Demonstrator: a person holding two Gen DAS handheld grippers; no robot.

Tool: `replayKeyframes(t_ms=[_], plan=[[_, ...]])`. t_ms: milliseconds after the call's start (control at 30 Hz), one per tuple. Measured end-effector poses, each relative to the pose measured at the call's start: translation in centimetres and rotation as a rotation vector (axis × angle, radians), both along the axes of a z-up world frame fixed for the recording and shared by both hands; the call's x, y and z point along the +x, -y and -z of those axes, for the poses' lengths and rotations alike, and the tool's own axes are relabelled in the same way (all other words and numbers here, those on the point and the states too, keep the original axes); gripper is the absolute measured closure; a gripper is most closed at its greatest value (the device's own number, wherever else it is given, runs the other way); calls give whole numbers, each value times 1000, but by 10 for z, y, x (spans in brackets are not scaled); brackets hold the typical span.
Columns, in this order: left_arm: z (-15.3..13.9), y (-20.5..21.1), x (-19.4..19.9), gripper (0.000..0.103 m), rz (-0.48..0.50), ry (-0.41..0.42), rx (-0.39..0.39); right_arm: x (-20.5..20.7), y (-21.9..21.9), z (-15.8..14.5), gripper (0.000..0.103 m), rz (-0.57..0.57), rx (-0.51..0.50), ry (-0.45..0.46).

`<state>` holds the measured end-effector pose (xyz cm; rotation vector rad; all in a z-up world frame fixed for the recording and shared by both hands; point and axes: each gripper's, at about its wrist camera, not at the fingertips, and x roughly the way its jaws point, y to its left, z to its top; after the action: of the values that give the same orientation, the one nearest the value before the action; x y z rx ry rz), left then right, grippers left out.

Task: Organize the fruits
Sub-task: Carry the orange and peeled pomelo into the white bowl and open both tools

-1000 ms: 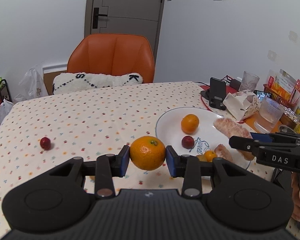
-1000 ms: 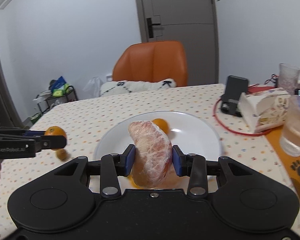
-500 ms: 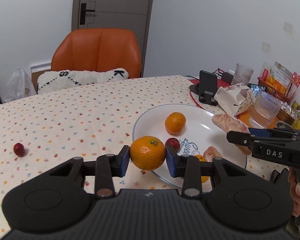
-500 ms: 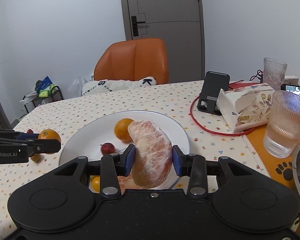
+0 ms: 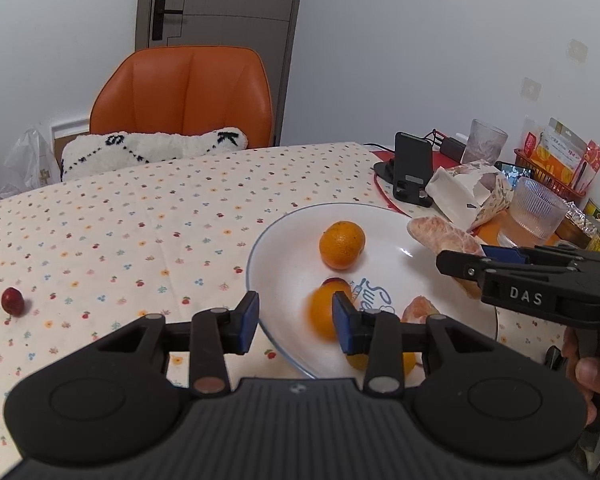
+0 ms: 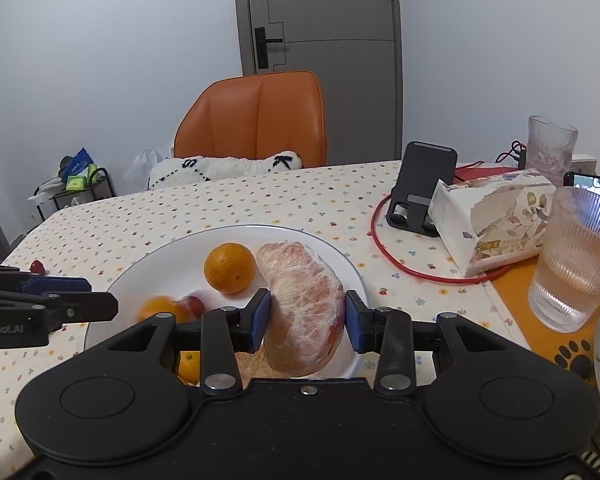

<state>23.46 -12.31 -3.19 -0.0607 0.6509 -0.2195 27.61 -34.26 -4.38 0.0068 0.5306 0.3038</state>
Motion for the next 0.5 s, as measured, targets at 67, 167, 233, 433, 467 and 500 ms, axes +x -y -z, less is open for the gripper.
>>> replayKeyframes(t_ms=[67,167,233,433,467,500], plan=[[-1,-3,-1,64,-8,-2,10,-1,-3,-2,65,-4,-4,9],[-4,-8,-4,64,-22,-2,11,-2,-4,-6,59,5,-12,26],[-7,-11,-7,62,-29,4,13,-5,-4,-8,55,10,-15,40],[-12,-20,-16,49,-61,0,13,-18,-6,-15,50,5,-3,39],[-13,-22,-18,43,-70,2,13,-21,-7,-15,47,6,0,42],[-15,-24,-19,37,-79,3,15,-24,-7,-17,44,6,3,45]])
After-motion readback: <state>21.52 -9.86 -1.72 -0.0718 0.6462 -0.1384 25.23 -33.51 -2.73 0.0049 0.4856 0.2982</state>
